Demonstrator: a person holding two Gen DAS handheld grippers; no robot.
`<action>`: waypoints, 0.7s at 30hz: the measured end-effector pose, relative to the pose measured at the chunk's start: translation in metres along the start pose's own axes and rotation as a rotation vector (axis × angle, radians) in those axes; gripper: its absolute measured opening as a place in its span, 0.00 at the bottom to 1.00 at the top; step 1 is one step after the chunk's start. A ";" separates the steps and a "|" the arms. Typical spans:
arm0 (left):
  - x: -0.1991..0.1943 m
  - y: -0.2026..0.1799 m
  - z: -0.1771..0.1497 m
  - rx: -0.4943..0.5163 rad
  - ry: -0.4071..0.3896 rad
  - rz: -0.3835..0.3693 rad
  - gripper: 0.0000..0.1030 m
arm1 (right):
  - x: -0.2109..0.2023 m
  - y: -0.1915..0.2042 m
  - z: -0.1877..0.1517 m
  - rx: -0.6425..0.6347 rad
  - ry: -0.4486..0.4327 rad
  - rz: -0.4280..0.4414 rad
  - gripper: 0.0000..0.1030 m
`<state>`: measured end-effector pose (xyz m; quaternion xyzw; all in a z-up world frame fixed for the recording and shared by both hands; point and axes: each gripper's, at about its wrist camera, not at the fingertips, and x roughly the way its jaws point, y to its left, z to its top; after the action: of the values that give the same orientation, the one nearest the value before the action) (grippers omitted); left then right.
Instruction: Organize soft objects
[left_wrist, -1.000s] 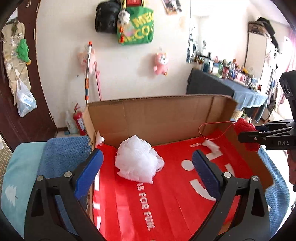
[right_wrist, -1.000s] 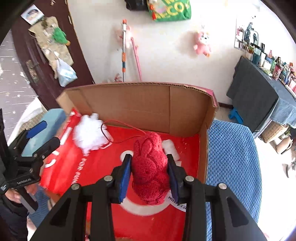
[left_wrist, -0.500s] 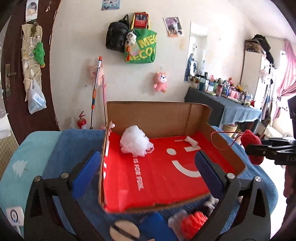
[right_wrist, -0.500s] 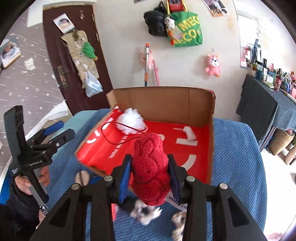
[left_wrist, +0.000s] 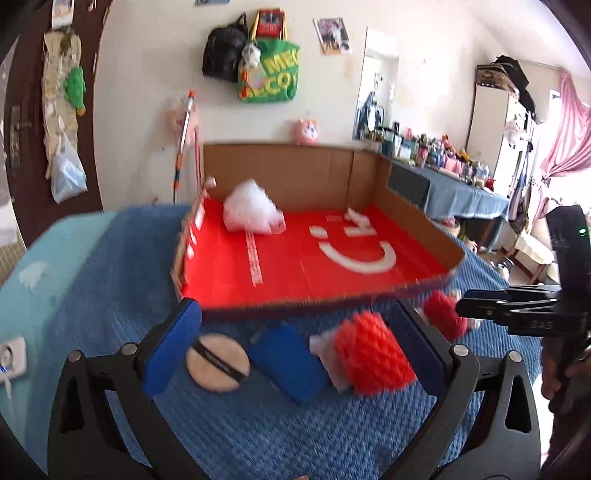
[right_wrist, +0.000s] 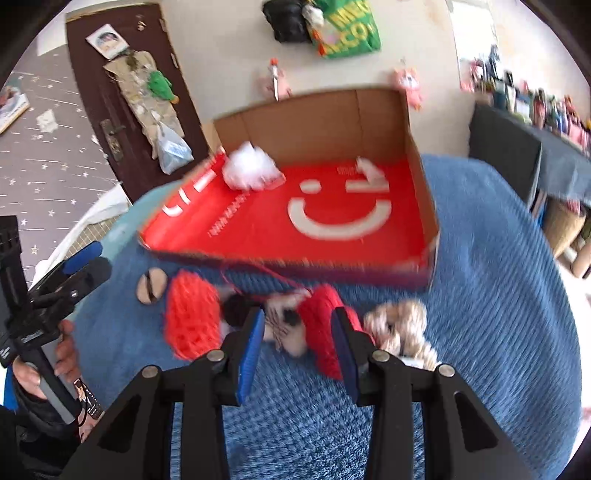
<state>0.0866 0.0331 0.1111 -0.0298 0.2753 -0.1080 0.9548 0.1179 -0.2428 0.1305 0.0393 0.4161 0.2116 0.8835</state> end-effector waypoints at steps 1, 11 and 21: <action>0.001 -0.001 -0.005 -0.003 0.009 0.001 1.00 | 0.004 -0.001 -0.003 0.000 0.009 -0.006 0.40; 0.024 0.003 -0.032 -0.019 0.107 -0.006 1.00 | 0.008 -0.001 -0.015 -0.039 -0.015 -0.084 0.41; 0.018 0.006 -0.043 -0.036 0.112 -0.004 1.00 | -0.012 0.026 -0.035 -0.088 -0.154 -0.212 0.91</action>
<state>0.0804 0.0352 0.0648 -0.0413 0.3299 -0.1067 0.9370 0.0763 -0.2275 0.1229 -0.0277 0.3390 0.1316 0.9311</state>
